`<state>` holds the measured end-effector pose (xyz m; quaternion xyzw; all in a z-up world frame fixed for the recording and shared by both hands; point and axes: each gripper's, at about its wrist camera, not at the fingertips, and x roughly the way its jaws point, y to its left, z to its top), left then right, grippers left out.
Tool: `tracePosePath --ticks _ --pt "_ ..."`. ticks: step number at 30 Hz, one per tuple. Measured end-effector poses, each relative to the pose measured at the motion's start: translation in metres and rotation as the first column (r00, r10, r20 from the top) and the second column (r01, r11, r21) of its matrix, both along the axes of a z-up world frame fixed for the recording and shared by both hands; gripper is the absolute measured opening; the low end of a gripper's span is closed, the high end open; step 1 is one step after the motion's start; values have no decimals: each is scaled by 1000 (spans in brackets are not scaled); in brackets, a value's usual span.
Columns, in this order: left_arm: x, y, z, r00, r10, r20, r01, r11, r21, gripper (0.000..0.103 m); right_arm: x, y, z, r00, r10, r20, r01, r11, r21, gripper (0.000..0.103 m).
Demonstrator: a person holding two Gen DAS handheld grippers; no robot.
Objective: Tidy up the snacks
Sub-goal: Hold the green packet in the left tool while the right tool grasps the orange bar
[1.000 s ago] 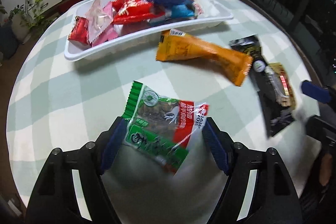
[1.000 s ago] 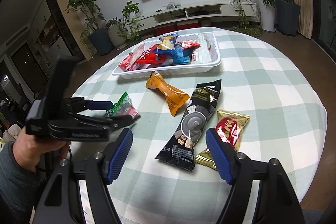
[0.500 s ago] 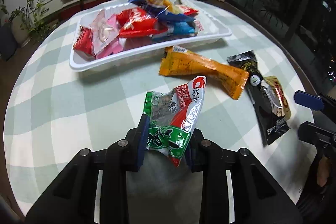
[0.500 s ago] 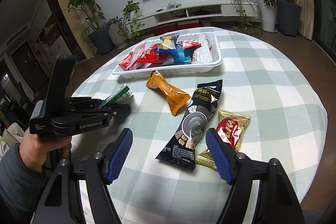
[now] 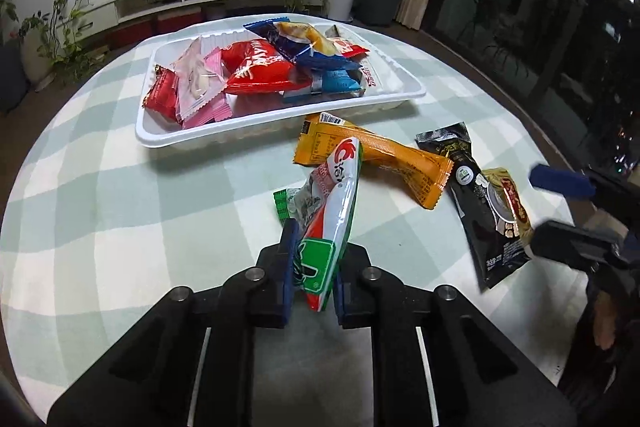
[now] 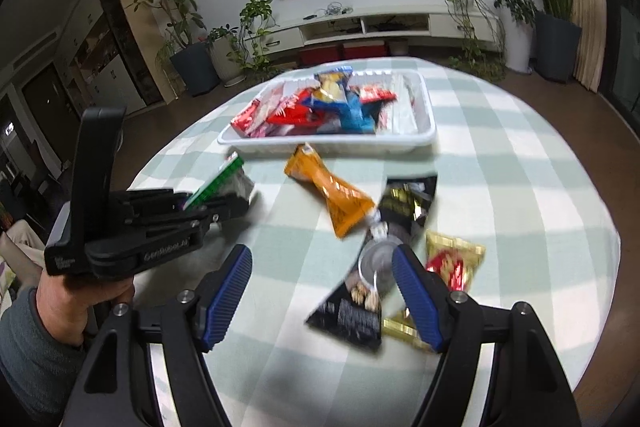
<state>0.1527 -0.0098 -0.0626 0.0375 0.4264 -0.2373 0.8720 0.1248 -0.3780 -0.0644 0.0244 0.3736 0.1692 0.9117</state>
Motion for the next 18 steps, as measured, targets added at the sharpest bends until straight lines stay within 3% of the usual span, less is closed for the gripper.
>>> tracePosePath --ticks 5,10,15,18 --pt "-4 12 5 1000 29 -11 -29 999 -37 12 33 21 5 997 82 -1 -82 990 -111 77" --pt "-8 29 13 997 67 -28 -70 994 -88 12 70 42 -9 985 156 -77 -169 962 -215 76" --pt "-8 46 19 994 96 -44 -101 987 -128 12 102 60 -27 971 177 -158 -219 926 -307 63" --pt "-8 54 22 993 103 -54 -110 983 -149 12 117 65 -42 962 162 -218 -232 909 -348 61"
